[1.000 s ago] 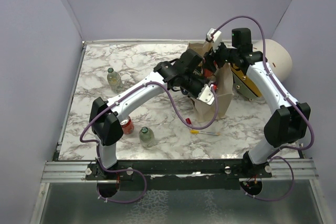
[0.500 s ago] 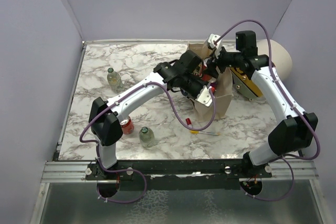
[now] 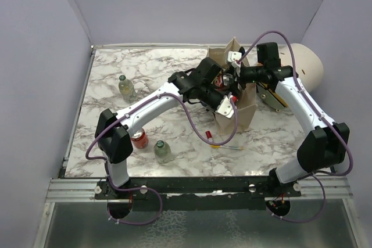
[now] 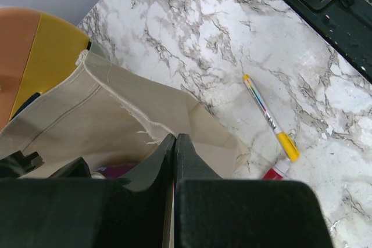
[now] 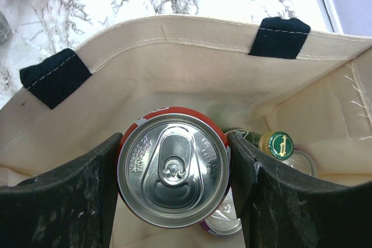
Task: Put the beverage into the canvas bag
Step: Place the drink in the canvas bag.
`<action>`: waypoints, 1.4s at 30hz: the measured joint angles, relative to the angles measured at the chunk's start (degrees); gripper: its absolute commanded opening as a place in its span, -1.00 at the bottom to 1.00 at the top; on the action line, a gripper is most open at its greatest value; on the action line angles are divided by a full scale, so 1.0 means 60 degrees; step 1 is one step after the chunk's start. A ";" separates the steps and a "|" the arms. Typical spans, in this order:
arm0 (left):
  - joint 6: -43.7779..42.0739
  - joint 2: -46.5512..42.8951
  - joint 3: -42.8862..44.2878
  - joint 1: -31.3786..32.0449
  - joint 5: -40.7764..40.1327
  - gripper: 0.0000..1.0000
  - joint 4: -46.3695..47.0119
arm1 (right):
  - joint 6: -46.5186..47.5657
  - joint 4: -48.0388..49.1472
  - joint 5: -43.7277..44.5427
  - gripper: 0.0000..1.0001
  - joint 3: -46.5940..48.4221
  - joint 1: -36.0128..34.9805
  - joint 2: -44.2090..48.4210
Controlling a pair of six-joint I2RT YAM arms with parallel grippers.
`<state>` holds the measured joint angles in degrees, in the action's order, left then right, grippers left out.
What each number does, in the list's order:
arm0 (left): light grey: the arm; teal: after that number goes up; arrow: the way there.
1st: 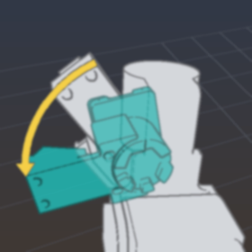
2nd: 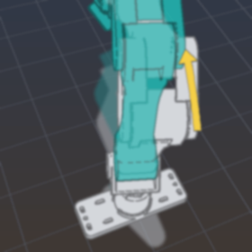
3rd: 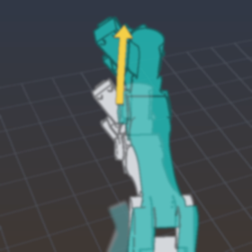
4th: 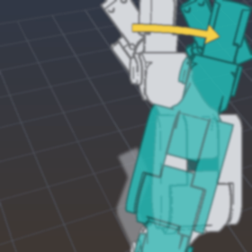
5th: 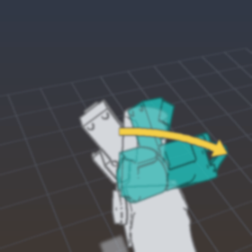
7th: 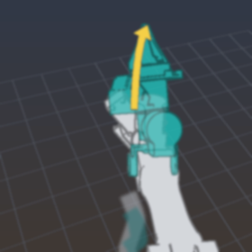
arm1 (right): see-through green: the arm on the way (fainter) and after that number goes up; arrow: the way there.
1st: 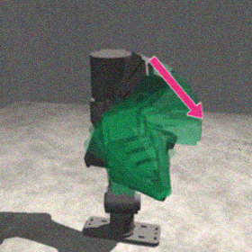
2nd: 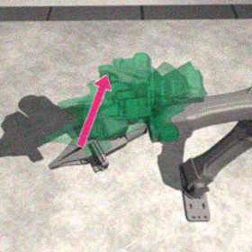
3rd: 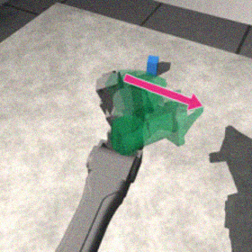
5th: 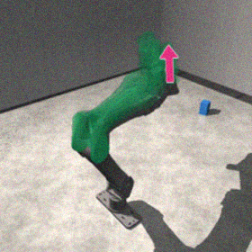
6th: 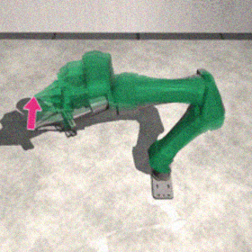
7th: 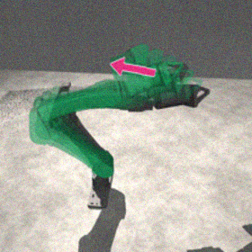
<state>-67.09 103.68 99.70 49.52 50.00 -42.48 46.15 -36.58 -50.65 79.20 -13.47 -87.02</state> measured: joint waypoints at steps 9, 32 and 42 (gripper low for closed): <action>0.0273 -0.0120 -0.0193 0.0000 0.0004 -1.00 0.0226 | 0.0940 -0.0022 -0.0259 -0.80 -0.0718 0.0000 -0.0127; 0.0492 -0.0215 -0.0408 0.0018 -0.0007 -1.00 0.0368 | 0.1938 -0.0419 -0.0262 -0.79 -0.0637 0.0000 -0.1592; 0.0557 -0.0229 -0.0459 0.0018 -0.0018 -1.00 0.0441 | 0.2539 -0.0878 -0.0233 -0.74 -0.0120 0.0000 -0.2200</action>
<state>-63.75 102.30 96.95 49.63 49.89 -39.83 61.39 -41.85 -52.05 78.48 -13.47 -100.22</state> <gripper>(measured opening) 0.017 0.649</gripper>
